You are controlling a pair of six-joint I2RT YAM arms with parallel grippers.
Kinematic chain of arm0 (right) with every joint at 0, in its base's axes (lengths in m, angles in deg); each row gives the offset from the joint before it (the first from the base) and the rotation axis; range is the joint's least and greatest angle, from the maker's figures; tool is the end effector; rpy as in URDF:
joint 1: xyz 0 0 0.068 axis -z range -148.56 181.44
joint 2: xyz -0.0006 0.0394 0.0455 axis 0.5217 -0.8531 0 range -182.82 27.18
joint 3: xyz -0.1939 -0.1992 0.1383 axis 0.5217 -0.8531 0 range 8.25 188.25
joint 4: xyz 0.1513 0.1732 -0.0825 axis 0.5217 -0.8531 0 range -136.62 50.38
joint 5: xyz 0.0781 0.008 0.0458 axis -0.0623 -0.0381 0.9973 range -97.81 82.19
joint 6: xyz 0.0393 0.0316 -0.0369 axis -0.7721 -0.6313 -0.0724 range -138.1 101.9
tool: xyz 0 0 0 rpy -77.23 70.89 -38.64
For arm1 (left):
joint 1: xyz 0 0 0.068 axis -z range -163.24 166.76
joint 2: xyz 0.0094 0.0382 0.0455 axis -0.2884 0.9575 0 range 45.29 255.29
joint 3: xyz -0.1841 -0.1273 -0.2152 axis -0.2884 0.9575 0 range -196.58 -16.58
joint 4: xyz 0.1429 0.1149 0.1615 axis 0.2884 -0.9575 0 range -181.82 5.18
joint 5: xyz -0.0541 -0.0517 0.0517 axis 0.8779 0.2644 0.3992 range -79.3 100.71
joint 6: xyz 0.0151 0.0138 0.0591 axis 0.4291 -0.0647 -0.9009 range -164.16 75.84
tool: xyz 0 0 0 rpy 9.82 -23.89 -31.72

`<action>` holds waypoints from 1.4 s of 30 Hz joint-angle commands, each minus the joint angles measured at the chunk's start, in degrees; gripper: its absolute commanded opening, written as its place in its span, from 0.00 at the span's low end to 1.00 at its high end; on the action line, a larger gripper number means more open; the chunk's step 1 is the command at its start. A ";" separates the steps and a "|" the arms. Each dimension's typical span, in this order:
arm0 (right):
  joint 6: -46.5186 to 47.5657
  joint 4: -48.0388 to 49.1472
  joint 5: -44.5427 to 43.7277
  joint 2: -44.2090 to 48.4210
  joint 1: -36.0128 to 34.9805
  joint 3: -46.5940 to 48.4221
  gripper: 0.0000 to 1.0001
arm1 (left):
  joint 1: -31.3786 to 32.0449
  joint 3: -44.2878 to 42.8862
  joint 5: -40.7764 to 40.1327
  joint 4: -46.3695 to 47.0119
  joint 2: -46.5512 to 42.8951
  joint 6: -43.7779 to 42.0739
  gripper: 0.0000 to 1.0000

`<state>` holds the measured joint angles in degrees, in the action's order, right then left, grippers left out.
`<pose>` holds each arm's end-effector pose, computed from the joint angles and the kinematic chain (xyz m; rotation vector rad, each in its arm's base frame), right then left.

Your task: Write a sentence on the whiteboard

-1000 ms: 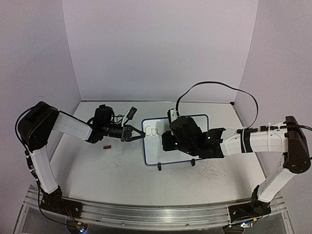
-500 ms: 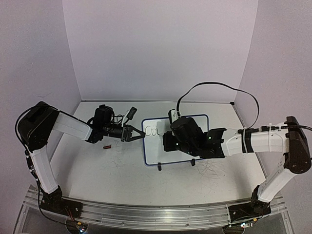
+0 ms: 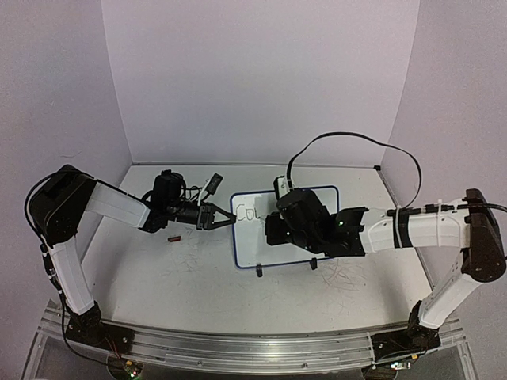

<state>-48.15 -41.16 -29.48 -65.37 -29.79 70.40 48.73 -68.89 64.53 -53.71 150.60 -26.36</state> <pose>0.1885 0.3069 0.2905 -0.3534 2.1051 0.5582 0.3012 -0.2333 0.2226 0.9117 1.8677 -1.4643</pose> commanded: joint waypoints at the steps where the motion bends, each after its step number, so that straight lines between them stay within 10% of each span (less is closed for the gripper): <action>1: 0.60 -0.60 -4.19 1.30 0.27 2.05 0.00 | 0.35 0.55 2.03 -0.28 -1.52 0.66 0.00; 42: 1.40 -0.51 -6.04 1.79 1.20 3.51 0.00 | 0.36 0.39 2.08 -0.41 -1.69 0.57 0.00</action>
<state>-46.86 -41.47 -32.49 -65.26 -29.61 71.91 48.73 -68.89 64.53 -53.71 150.60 -26.36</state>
